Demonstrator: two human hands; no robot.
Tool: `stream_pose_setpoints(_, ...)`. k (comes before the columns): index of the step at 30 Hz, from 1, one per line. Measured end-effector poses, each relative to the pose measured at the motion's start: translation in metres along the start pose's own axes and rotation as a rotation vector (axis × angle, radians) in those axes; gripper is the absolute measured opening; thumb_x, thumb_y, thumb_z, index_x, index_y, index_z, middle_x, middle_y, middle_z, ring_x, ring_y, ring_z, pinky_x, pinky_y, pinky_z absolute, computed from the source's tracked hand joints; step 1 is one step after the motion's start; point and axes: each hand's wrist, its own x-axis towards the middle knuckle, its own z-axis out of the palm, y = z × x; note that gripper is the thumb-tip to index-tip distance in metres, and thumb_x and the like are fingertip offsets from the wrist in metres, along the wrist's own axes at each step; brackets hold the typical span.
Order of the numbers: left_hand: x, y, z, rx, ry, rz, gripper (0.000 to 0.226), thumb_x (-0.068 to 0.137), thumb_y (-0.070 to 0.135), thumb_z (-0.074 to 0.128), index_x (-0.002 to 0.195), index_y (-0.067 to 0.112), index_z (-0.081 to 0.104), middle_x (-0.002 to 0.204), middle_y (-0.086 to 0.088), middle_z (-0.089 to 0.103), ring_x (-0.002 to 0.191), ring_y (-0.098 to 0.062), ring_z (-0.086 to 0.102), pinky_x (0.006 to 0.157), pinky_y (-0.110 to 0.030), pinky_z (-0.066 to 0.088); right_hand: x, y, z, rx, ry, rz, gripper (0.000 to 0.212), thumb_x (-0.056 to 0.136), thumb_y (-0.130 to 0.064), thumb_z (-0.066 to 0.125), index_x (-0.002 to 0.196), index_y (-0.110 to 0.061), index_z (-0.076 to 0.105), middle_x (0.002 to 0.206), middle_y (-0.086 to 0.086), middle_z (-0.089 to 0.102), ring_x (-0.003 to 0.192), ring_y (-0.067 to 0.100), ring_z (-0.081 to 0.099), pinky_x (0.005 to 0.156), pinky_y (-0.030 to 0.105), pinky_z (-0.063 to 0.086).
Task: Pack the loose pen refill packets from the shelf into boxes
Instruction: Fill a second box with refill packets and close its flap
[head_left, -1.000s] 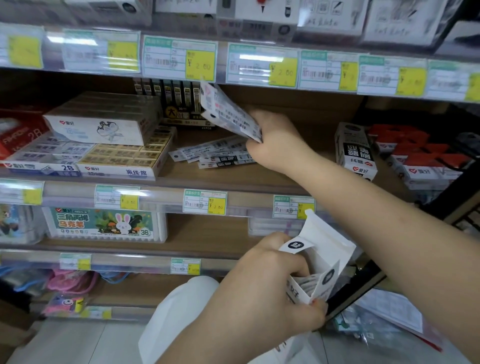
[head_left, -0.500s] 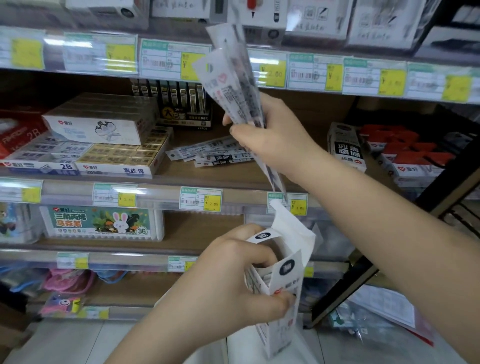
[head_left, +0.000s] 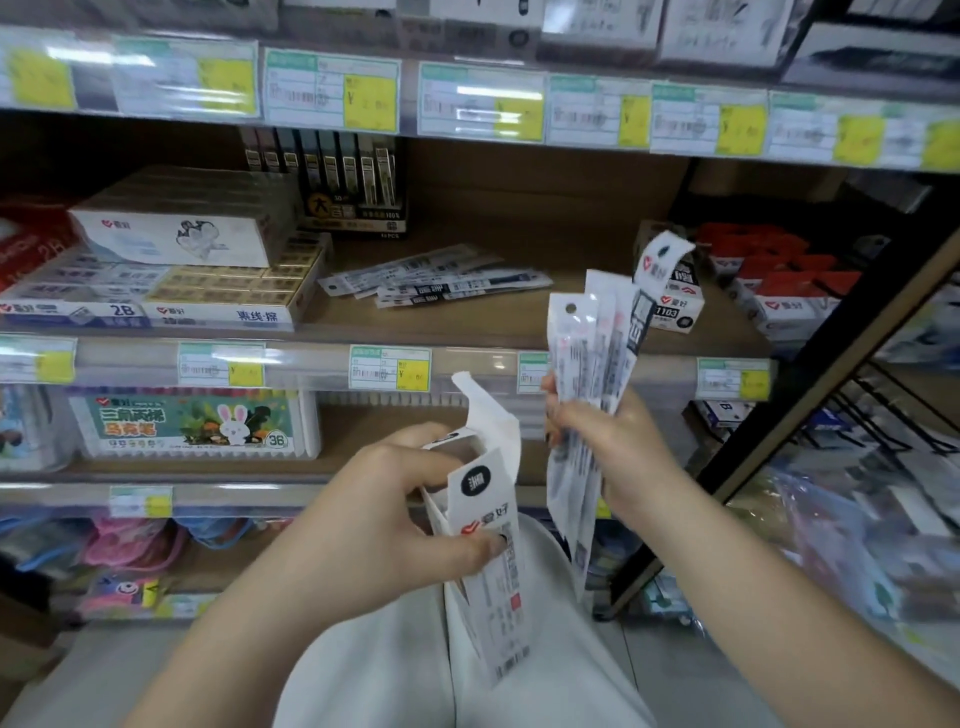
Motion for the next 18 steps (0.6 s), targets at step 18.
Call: stream_pose_setpoints(18, 0.005, 0.019, 0.01, 0.079, -0.027, 0.067, 0.03, 0.059, 0.047, 0.065, 0.079, 0.026, 0.074, 0.1, 0.016, 0.059, 0.103, 0.0, 0.054, 0.081, -0.027, 0.048, -0.029, 0.042, 0.001, 0.082, 0.187, 0.002, 0.016, 0.073, -0.007, 0.063, 0.082, -0.021, 0.063, 0.084, 0.014, 0.065, 0.078, 0.029, 0.061, 0.073, 0.04, 0.05)
